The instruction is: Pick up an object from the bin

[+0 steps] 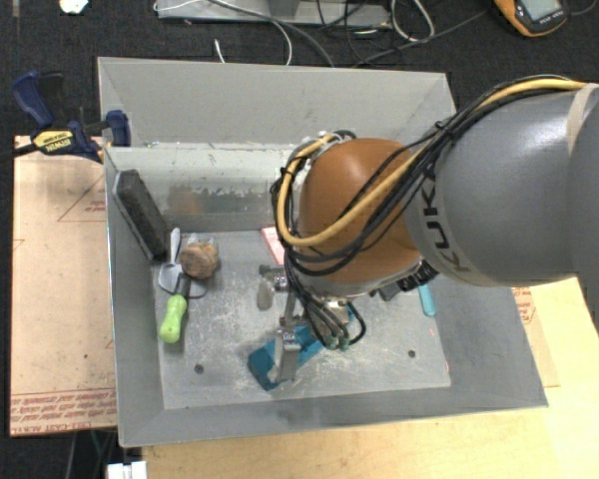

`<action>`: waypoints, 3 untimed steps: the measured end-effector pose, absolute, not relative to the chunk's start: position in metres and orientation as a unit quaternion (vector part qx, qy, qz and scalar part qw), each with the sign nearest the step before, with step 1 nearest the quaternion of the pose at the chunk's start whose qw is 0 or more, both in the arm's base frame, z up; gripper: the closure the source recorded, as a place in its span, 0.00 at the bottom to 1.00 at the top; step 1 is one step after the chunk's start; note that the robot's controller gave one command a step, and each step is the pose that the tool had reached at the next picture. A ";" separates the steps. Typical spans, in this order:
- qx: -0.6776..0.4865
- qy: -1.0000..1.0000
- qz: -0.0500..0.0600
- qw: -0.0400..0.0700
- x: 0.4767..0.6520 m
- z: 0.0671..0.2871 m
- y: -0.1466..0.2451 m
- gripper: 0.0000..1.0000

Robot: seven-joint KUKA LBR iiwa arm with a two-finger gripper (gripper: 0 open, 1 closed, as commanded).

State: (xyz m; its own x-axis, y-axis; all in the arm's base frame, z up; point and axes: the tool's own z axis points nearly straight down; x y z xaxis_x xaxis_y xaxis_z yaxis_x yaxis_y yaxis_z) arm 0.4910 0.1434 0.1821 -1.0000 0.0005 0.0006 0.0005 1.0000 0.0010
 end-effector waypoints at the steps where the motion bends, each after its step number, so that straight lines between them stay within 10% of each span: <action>1: -0.038 -0.999 -0.002 -0.002 0.515 0.119 0.103 0.00; 3: -0.057 -0.998 -0.001 -0.004 0.503 0.085 0.090 0.00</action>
Offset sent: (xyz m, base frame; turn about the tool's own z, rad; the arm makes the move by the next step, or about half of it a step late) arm 0.0254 -0.0484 -0.0743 0.0572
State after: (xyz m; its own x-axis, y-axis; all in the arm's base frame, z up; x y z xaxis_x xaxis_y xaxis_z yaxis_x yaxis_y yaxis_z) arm 0.5027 0.0897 0.0845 -0.9935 0.1137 -0.0086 0.1137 0.9935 0.0029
